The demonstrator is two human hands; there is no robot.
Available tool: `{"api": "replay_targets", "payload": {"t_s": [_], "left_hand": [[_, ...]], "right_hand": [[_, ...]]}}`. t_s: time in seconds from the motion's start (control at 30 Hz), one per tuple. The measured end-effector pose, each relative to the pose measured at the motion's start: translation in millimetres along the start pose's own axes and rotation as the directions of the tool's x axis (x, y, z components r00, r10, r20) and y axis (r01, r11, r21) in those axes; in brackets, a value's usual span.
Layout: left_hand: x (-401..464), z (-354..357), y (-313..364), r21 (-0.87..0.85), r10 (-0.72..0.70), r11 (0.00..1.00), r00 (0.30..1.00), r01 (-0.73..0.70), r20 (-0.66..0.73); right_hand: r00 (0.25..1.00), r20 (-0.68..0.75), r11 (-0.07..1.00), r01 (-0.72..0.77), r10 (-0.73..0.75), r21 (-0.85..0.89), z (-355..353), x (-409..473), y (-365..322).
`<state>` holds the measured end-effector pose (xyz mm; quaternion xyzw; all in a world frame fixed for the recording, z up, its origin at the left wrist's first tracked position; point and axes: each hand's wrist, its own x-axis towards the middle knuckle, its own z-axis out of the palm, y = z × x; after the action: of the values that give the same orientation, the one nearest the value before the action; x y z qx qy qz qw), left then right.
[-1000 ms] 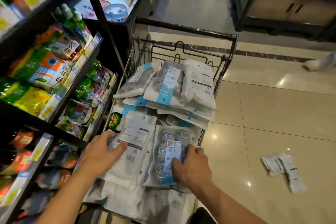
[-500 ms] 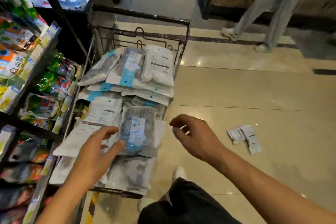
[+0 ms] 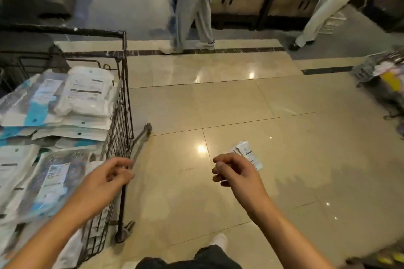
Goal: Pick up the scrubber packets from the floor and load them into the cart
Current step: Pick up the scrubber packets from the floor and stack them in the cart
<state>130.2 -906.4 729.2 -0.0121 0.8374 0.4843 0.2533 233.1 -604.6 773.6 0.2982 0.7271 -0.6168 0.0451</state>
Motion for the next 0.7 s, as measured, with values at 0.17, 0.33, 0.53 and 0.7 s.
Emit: {"api": "replay_targets", "payload": {"t_s": [0.17, 0.33, 0.53, 0.7], "left_hand": [[12.2, 107.6, 42.7, 0.007, -0.042, 0.999, 0.998, 0.042, 0.035], [47.1, 200.5, 104.7, 0.039, -0.03, 0.999, 0.987, 0.024, 0.159], [86.7, 272.4, 166.9, 0.13, 0.014, 0.99, 0.963, -0.05, 0.268], [136.6, 326.2, 194.8, 0.201, -0.038, 0.979, 0.944, -0.03, 0.327]], "right_hand": [[0.987, -0.072, 0.986, -0.138, 0.145, 0.097, -100.0, 14.7, 54.2], [0.942, -0.066, 0.93, -0.309, 0.328, 0.2, -173.7, 24.6, 89.3], [0.888, -0.115, 0.867, -0.396, 0.446, 0.304, -240.3, 38.9, 117.8], [0.837, -0.192, 0.826, -0.421, 0.513, 0.376, -290.5, 70.6, 126.3]]}}
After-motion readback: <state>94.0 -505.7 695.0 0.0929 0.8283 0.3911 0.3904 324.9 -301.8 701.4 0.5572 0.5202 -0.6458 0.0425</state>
